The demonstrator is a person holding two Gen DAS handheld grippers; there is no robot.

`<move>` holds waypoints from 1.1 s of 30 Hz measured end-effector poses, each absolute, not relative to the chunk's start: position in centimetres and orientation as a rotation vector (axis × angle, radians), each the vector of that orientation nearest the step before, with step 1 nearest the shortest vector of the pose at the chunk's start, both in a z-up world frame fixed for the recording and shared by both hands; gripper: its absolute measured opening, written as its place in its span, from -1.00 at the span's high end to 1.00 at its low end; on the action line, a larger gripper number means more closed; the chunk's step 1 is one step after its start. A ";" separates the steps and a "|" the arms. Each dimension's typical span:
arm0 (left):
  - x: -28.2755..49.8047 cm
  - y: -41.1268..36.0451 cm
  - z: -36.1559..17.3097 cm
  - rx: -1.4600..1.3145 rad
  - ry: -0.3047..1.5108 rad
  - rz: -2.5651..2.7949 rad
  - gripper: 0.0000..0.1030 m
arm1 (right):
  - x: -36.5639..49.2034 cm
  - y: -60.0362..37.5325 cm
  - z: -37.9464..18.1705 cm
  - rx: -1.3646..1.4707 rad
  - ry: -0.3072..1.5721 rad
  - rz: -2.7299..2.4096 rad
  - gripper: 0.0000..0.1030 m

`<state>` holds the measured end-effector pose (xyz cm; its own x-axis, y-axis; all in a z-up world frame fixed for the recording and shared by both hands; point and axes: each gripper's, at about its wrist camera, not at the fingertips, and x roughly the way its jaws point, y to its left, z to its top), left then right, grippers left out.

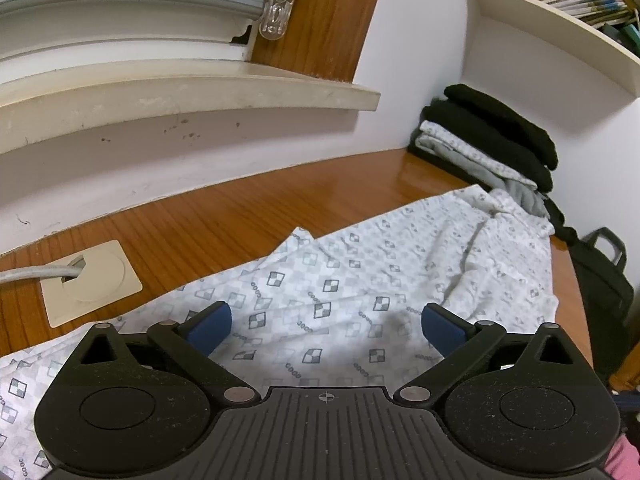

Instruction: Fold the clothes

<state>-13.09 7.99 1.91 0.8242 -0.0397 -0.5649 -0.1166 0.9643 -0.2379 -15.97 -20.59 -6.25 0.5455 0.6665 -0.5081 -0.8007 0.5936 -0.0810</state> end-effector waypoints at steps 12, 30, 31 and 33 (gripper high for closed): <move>-13.2 8.0 2.0 -0.278 0.598 0.044 -0.99 | -13.9 -18.7 -7.1 -0.213 0.498 0.964 0.45; -13.4 8.1 1.9 -0.285 0.594 0.041 -1.00 | -15.6 -22.4 -2.8 -0.357 0.441 0.910 0.25; -13.4 8.1 1.9 -0.285 0.594 0.042 -1.00 | -15.8 -22.4 -2.6 -0.360 0.425 0.901 0.25; -13.4 8.1 2.0 -0.285 0.594 0.043 -1.00 | -16.1 -22.5 -2.1 -0.363 0.394 0.879 0.25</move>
